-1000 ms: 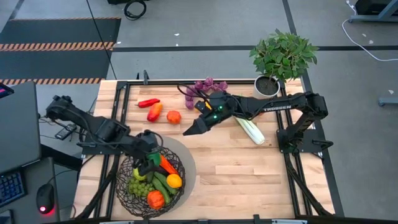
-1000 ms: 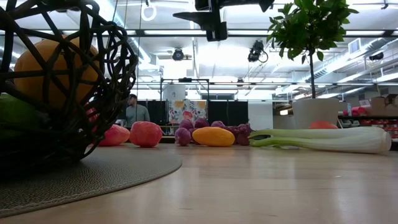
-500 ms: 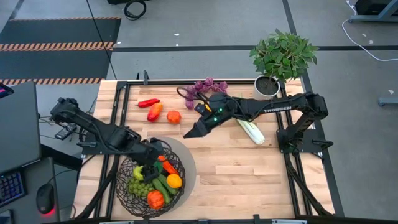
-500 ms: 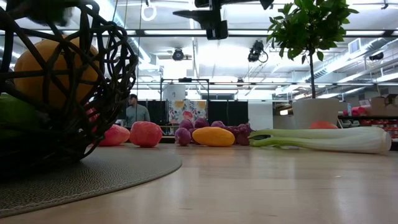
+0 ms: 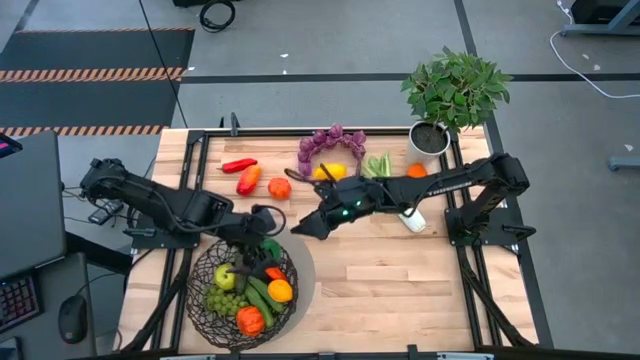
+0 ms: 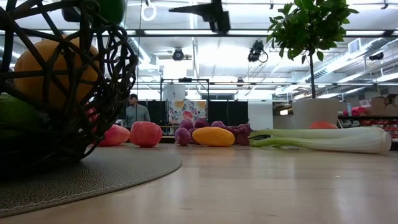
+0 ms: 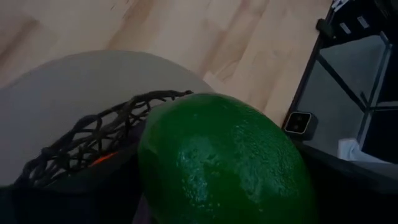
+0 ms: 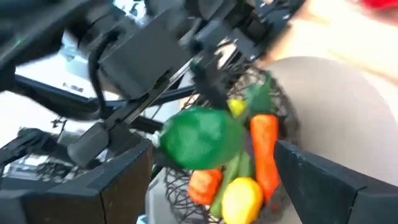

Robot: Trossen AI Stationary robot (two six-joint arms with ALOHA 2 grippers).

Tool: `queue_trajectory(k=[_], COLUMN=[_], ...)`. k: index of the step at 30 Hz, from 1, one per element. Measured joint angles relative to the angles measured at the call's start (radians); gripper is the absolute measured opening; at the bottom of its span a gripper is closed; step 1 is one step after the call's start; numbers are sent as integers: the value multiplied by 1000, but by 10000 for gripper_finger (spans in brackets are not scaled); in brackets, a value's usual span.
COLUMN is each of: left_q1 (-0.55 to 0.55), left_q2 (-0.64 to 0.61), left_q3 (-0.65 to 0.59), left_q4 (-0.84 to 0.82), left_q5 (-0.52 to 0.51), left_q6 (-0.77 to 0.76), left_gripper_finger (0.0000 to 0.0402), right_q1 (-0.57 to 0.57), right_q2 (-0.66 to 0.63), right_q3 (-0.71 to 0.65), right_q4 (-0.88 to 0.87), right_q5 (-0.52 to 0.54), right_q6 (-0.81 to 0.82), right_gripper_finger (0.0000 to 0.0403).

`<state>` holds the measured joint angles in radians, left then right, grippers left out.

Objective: Build produce basket
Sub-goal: Put the green lime into the black basket

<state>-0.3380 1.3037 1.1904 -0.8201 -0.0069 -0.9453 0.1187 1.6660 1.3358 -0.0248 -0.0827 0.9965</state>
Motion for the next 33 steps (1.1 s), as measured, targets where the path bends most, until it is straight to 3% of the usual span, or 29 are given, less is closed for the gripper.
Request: queue_trajectory(k=[8, 16, 33], left_q1=[-1, -16, -60], left_q2=[0, 0, 0], left_q3=[0, 0, -2], left_q4=[-1, -4, 30], left_q5=[7, 12, 22], left_q6=[14, 16, 1], left_gripper_finger=[357, 357, 357], right_q1=[57, 52, 82], right_q2=[146, 266, 301], right_q3=[8, 121, 139], right_q4=[106, 144, 174], right_q5=[-21, -20, 10], right_q6=[86, 111, 119], right_gripper_finger=[337, 337, 315])
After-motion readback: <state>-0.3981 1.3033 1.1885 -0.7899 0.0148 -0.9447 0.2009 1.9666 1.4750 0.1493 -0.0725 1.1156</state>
